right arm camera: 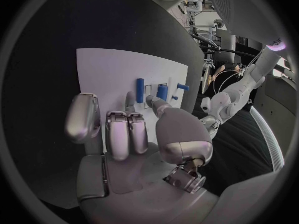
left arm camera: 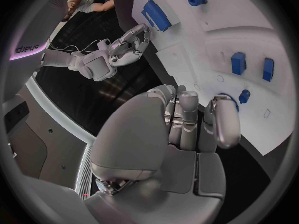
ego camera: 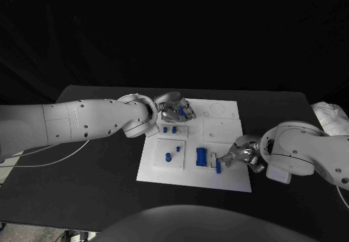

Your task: Assemble the parts on the task board

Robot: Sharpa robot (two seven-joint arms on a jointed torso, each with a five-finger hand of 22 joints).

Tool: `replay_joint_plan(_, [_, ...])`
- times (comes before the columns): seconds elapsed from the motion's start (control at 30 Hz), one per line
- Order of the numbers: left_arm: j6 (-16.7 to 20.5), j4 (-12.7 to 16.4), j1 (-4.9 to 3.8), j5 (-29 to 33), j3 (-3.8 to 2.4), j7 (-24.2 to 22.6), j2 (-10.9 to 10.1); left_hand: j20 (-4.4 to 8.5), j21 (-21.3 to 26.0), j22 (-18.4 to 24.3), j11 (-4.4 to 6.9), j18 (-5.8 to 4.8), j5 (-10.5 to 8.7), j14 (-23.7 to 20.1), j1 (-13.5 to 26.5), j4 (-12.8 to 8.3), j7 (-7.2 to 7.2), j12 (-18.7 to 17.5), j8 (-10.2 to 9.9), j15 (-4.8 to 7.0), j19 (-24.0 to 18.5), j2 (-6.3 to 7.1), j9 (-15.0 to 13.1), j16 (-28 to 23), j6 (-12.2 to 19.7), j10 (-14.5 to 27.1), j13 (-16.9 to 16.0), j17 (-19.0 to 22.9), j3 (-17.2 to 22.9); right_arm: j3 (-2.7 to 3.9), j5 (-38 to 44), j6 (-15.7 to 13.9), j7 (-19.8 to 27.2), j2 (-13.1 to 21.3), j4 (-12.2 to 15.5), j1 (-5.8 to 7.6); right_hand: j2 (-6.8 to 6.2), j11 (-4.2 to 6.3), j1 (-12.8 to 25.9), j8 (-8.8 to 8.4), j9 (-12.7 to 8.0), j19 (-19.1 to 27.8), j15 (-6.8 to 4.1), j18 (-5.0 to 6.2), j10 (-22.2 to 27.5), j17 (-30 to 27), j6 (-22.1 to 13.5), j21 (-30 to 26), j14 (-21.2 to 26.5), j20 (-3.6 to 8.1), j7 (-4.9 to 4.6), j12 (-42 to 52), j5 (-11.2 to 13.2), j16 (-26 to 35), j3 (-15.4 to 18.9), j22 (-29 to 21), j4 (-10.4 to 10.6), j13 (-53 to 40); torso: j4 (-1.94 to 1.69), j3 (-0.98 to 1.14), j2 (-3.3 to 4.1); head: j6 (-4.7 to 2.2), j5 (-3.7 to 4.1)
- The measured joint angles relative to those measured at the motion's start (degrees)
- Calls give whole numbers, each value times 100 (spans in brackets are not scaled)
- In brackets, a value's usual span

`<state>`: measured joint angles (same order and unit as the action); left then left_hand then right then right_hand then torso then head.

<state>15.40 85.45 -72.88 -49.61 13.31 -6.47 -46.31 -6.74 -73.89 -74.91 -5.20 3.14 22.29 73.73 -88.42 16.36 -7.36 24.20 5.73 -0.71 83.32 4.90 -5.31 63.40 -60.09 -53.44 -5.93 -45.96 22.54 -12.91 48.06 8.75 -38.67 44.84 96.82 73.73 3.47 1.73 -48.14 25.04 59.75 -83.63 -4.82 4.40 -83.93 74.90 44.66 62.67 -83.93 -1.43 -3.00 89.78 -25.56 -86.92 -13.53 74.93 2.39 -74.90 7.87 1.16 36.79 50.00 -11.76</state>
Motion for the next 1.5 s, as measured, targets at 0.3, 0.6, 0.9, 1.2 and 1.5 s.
replay_joint_plan(0.3, [-22,-9,4,-9,0,28,11,0,0,0,0,1,0,0,0,0,0,0,0,0,0,0,1,0,0,0,1,0,0,-3,-33,25,-30,-164,-136,-38,72,0,-135,0,30,-20,0,0,0,5,128,-55,0,20,56,0,-240,0,-199,-1,-88,0,-1,-7,-4,0,19])
replay_joint_plan(0.6, [-48,-13,9,-19,0,60,15,0,0,0,0,1,0,0,0,0,0,0,0,0,0,0,1,0,0,0,1,-1,0,-1,-49,55,-50,-263,-274,-116,71,0,-134,3,39,-20,-42,0,0,4,299,-88,0,20,90,0,396,23,-230,-1,9,0,1,-3,-4,0,30])
replay_joint_plan(0.9, [-71,-14,15,-28,0,90,18,0,0,0,0,0,0,0,0,0,0,0,0,0,0,0,-5,-33,0,0,-6,10,0,26,-83,88,-25,-395,-465,-147,59,0,-57,-23,33,-40,-42,-1,0,3,434,-88,0,41,101,0,731,23,-195,-1,74,0,-2,-2,-1,0,50])
replay_joint_plan(1.2, [-97,-11,16,-34,0,121,9,0,0,0,0,0,0,0,0,0,1,0,0,0,0,0,-4,-35,1,0,-6,10,0,47,-109,154,62,-436,-588,-170,48,42,-193,-24,17,-40,-63,-1,-1,3,511,-144,-21,41,118,0,-163,36,-407,-2,-91,0,-4,0,0,0,23])
replay_joint_plan(1.5, [-119,-9,18,-41,0,152,1,0,0,0,0,0,0,0,0,0,1,23,0,0,0,0,-4,-35,1,0,-5,17,0,54,-52,163,169,-342,-525,-193,-16,41,-285,-100,19,-40,-63,0,-1,2,457,-210,-21,41,172,0,-540,45,-603,-2,-254,0,-1,3,0,0,1])
